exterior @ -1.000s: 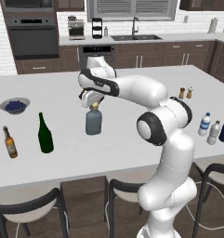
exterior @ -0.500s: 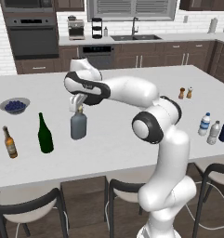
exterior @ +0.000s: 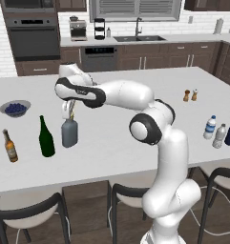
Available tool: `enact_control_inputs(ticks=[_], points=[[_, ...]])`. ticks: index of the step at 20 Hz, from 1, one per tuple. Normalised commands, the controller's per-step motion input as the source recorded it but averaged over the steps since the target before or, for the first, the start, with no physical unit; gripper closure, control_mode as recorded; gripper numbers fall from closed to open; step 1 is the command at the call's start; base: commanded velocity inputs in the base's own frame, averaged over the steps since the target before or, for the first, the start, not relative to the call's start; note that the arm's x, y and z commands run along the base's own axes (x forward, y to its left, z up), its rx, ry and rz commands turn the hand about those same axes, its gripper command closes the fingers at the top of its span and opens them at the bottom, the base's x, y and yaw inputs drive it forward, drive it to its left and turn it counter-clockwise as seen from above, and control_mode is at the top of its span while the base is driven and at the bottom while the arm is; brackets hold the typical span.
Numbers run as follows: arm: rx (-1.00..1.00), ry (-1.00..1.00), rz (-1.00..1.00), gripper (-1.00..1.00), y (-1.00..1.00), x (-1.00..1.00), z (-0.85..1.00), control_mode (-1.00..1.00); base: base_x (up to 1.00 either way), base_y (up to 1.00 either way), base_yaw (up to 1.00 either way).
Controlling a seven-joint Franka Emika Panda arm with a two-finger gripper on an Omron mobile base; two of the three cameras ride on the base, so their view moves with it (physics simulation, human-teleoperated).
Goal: Move the plastic bottles in the middle to the plastics group, and the glass bottles in the middle to the glass group.
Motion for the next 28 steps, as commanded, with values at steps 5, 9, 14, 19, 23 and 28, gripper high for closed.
enact_control_inputs(ticks=[5,9,14,19,23,28], points=[[0.00,-0.05,0.07,1.00,0.14,0.00,-0.27,-1.00,0.00,0.00,0.00],[0.00,-0.09,0.06,1.00,0.16,0.04,-0.29,-1.00,0.00,0.00,0.00],[0.00,-0.12,0.06,1.00,0.08,0.01,-0.29,-1.00,0.00,0.00,0.00],[0.02,-0.06,0.03,1.00,0.00,0.00,-0.39,-1.00,0.00,0.00,0.00],[0.05,0.00,0.03,1.00,0.00,0.05,-0.45,-1.00,0.00,0.00,0.00],[0.05,0.00,0.01,1.00,0.00,0.04,-0.25,-1.00,0.00,0.00,0.00]])
